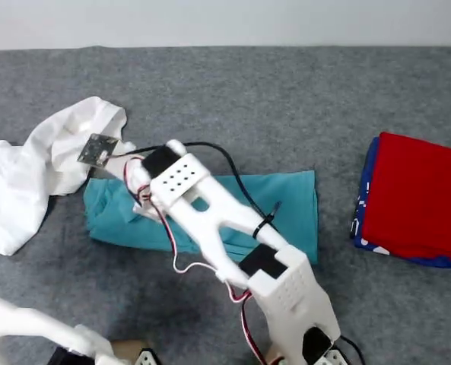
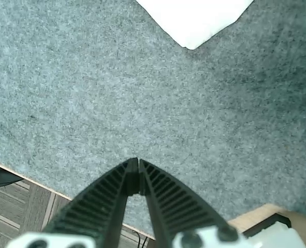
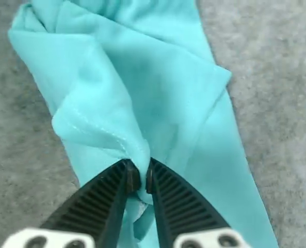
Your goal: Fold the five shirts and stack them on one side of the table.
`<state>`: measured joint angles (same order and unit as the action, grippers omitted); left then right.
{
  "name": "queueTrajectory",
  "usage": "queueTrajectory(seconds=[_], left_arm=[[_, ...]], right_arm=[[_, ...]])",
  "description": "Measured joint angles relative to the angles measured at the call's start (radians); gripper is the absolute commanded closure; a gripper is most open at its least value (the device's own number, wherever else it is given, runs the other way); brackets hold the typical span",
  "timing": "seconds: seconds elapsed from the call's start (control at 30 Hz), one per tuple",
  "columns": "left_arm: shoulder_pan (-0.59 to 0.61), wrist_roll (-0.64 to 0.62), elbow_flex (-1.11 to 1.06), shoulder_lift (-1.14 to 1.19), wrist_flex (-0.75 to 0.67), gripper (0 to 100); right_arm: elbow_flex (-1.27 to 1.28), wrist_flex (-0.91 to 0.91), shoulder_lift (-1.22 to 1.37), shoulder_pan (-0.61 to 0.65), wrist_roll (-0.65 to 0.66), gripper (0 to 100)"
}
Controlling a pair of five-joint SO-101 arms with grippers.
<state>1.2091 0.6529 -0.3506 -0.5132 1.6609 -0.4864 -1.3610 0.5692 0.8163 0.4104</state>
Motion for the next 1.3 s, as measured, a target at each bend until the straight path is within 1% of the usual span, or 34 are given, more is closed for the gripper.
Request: queueTrajectory(seconds=[0.07,0.13,0.33,0.4,0.53,0.6,0.7,0.83,1.07,1.3], left_arm=[[0.0,0.0,0.0,0.0,0.0,99],[0.0,0.0,0.0,0.0,0.0,99],[0.0,0.0,0.0,0.0,0.0,99],[0.0,0.0,0.0,0.0,0.0,99],[0.0,0.002,0.0,0.0,0.0,99],[0.0,0.002,0.0,0.0,0.0,99],[0.0,0.002,0.0,0.0,0.0,99],[0.0,0.002,0.0,0.0,0.0,99],[0.0,0.002,0.0,0.0,0.0,99],[0.0,0.002,0.0,0.0,0.0,99]], right_arm=[[0.0,0.0,0.018,-0.011,0.0,81.6],[0.0,0.0,0.04,-0.026,0.0,78.1],[0.0,-0.005,0.046,-0.08,0.0,82.7],[0.0,-0.018,0.046,-0.086,0.0,86.8],[0.0,-0.064,0.014,-0.061,0.0,99.6],[0.0,-0.098,-0.009,-0.028,0.0,97.8],[0.0,-0.173,-0.02,0.017,0.0,98.9],[0.0,-0.258,-0.009,0.028,0.002,98.8],[0.0,-0.301,0.13,0.028,0.002,98.8],[-0.014,-0.33,0.166,0.041,0.0,98.8]])
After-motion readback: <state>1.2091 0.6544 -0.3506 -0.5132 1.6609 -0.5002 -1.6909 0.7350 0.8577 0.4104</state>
